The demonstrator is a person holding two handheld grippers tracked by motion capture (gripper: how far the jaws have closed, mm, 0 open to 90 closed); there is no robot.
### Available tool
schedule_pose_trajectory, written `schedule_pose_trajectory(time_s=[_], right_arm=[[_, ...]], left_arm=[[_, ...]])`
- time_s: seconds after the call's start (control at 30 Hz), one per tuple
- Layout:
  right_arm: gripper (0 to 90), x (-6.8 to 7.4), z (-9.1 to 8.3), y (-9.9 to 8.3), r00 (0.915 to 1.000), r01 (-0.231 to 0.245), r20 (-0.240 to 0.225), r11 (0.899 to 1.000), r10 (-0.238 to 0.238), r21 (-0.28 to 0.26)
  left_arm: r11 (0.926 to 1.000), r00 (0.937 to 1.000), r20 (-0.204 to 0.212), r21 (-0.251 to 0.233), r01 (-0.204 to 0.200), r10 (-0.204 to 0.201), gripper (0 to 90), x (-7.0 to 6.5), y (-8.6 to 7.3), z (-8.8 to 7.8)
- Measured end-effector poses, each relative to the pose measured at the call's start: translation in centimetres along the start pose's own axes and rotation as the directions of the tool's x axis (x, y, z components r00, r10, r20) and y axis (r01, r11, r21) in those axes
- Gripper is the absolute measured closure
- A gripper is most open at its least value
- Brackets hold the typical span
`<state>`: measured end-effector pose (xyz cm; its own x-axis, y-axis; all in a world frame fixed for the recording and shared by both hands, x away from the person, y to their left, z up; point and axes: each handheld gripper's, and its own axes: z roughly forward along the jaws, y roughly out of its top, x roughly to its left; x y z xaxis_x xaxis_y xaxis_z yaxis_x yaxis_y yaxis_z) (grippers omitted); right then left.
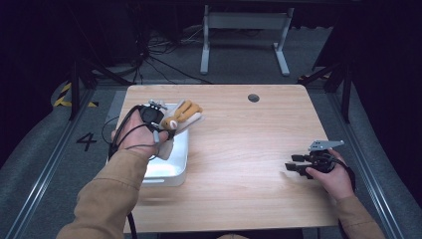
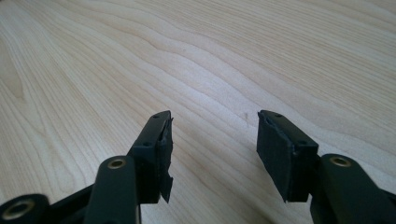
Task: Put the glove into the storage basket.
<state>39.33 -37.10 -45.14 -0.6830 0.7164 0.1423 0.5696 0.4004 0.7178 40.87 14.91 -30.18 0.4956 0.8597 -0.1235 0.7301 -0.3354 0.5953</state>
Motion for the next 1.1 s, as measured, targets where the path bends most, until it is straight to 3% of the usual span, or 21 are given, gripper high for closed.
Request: schedule_pose_trajectory(time_s=[0.2,0.3,0.47,0.53,0.63,0.73,0.87,1.1], right_arm=[[46.5,-0.1,-0.2,-0.3,1.0,-0.009,0.005,1.0,0.009,0.003],[46.3,0.0,-0.3,-0.4,0.9999,-0.014,0.003,1.0,0.014,0.002],[46.0,-0.1,-0.4,-0.5,0.9998,-0.017,0.007,1.0,0.017,0.003],[45.8,-0.1,-0.4,-0.5,0.9998,-0.018,0.003,1.0,0.018,0.008],[45.8,-0.1,-0.3,-0.5,0.9998,-0.02,0.003,1.0,0.02,0.009],[45.6,-0.1,-0.3,-0.5,0.9998,-0.018,0.004,1.0,0.018,0.01],[45.4,-0.1,-0.3,-0.5,0.9998,-0.021,0.003,1.0,0.021,0.01],[45.3,-0.1,-0.3,-0.5,0.9998,-0.021,0.005,1.0,0.021,0.01]], left_arm=[[0.9946,0.994,-0.036,0.007,0.104,-0.103,69.7,1.1,0.0,0.1],[0.9855,0.9838,-0.061,0.008,0.169,-0.168,69.6,1.9,-0.1,0.3],[0.9771,0.9744,-0.086,0.028,0.211,-0.208,69.7,2.8,-0.2,0.8],[0.9686,0.9647,-0.108,0.039,0.245,-0.24,69.7,3.5,-0.5,1.2],[0.9642,0.9596,-0.115,0.038,0.263,-0.257,69.6,3.8,-0.6,1.4],[0.9541,0.9511,-0.111,0.05,0.295,-0.288,69.6,4.0,-0.8,1.8],[0.9506,0.9464,-0.123,0.05,0.306,-0.299,69.6,4.1,-0.9,2.1],[0.936,0.935,-0.108,0.066,0.346,-0.338,69.3,4.4,-1.4,3.5]])
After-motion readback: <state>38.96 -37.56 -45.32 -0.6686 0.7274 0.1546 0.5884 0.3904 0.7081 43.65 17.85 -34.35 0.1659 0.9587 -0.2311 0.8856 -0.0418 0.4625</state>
